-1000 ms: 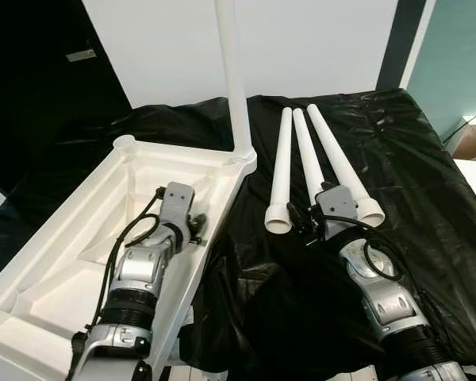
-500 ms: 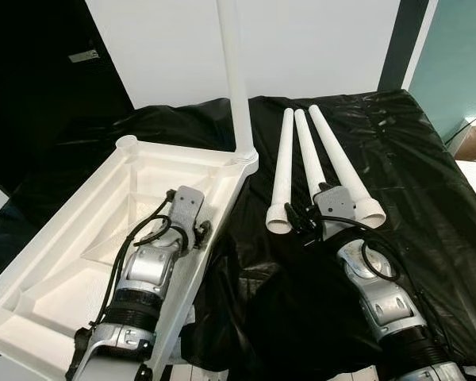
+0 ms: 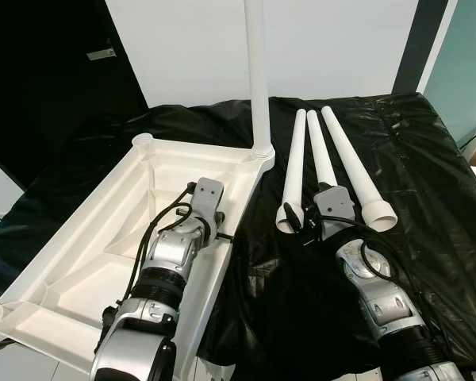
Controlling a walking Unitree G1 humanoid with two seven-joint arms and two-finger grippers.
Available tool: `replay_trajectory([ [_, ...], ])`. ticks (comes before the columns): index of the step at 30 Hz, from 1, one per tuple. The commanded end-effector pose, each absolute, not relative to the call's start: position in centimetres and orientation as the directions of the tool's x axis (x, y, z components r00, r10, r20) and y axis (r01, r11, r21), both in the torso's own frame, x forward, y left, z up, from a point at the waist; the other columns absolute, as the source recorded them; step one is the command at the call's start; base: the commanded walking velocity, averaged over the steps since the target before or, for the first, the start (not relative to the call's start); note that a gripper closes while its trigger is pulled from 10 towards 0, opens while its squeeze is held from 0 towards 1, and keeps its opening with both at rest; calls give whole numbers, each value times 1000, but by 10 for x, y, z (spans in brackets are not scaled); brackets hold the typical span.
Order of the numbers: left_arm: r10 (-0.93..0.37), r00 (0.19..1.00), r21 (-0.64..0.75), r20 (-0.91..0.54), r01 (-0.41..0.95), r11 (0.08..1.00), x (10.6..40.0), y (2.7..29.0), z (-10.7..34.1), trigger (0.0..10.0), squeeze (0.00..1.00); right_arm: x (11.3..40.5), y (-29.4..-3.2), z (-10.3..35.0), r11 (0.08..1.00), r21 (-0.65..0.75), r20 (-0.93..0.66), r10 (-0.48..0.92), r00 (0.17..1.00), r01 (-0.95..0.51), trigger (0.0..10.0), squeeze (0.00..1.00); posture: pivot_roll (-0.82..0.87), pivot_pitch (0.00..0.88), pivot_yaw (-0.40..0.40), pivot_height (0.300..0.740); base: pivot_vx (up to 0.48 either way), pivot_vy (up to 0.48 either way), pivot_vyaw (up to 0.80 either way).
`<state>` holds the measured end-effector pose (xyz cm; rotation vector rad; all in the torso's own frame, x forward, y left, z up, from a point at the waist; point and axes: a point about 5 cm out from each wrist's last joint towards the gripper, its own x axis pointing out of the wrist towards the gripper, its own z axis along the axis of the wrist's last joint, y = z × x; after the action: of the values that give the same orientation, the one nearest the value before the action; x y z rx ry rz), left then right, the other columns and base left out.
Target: Building children table
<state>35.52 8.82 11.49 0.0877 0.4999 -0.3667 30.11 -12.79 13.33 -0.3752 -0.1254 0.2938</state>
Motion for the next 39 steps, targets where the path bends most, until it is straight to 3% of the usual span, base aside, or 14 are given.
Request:
replay_trajectory([
  [1, -301, 848, -26, -436, 323, 946, 360, 80, 118, 0, 0, 300, -122, 133, 883, -383, 65, 319, 946, -271, 10000, 0, 14, 0, 122, 740, 0, 0, 0],
  [12, -270, 921, -66, -280, 262, 963, 377, 67, 141, 0, 0, 300, -120, 132, 884, -380, 64, 320, 945, -273, 10000, 0, 5, 0, 127, 740, 0, 0, 0],
  [13, -284, 926, -77, -250, 273, 959, 378, 64, 145, 9804, 0, 299, -121, 132, 884, -380, 65, 319, 945, -272, 10000, 0, 5, 0, 127, 740, 0, 0, 0],
  [16, -326, 923, -110, -204, 309, 945, 376, 60, 149, 10000, 0, 299, -121, 132, 884, -381, 65, 319, 946, -272, 10000, 0, 2, 0, 127, 740, 0, 0, 0],
  [17, -353, 919, -138, -176, 332, 933, 374, 59, 150, 10000, 1000, 300, -121, 132, 884, -381, 65, 318, 946, -271, 10000, 0, 6, 0, 126, 740, 0, 0, 0],
  [22, -466, 880, -200, -93, 442, 875, 365, 58, 154, 10000, 1000, 300, -121, 132, 883, -382, 65, 321, 945, -274, 10000, 0, 13, 0, 123, 740, 0, 0, 0],
  [23, -531, 847, -226, -36, 511, 829, 359, 56, 160, 10000, 0, 301, -121, 132, 882, -383, 65, 323, 944, -275, 10000, 0, 16, 0, 120, 740, 0, 0, 0],
  [26, -589, 808, -190, -11, 576, 795, 350, 60, 163, 10000, 0, 302, -120, 132, 881, -383, 64, 324, 944, -277, 10000, 0, 19, 0, 118, 740, 0, 0, 0],
  [28, -577, 814, -58, -65, 574, 817, 347, 70, 158, 10000, 0, 301, -121, 132, 881, -383, 64, 325, 944, -277, 10000, 0, 22, 0, 116, 740, 0, 0, 0],
  [30, -569, 819, -25, -78, 569, 822, 346, 73, 156, 10000, 0, 301, -121, 132, 881, -383, 64, 325, 944, -277, 10000, 0, 22, 0, 116, 740, 0, 0, 0],
  [32, -503, 852, 35, -144, 513, 858, 347, 89, 148, 10000, 0, 301, -121, 132, 881, -383, 62, 324, 944, -277, 10000, 0, 24, 0, 117, 740, 0, 0, 0],
  [33, -392, 899, 80, -195, 413, 907, 347, 117, 141, 10000, 0, 300, -121, 130, 882, -382, 59, 322, 945, -277, 10000, 0, 29, 0, 117, 740, 0, 0, 0],
  [35, -392, 899, 80, -195, 413, 907, 347, 117, 141, 10000, 0, 300, -121, 130, 882, -382, 59, 322, 945, -277, 10000, 0, 29, 0, 117, 740, 0, 0, 0],
  [39, -225, 951, 157, -210, 260, 953, 342, 161, 143, 10000, 0, 299, -121, 129, 881, -381, 54, 325, 944, -282, 10000, 0, 44, 0, 113, 740, 0, 0, 0],
])
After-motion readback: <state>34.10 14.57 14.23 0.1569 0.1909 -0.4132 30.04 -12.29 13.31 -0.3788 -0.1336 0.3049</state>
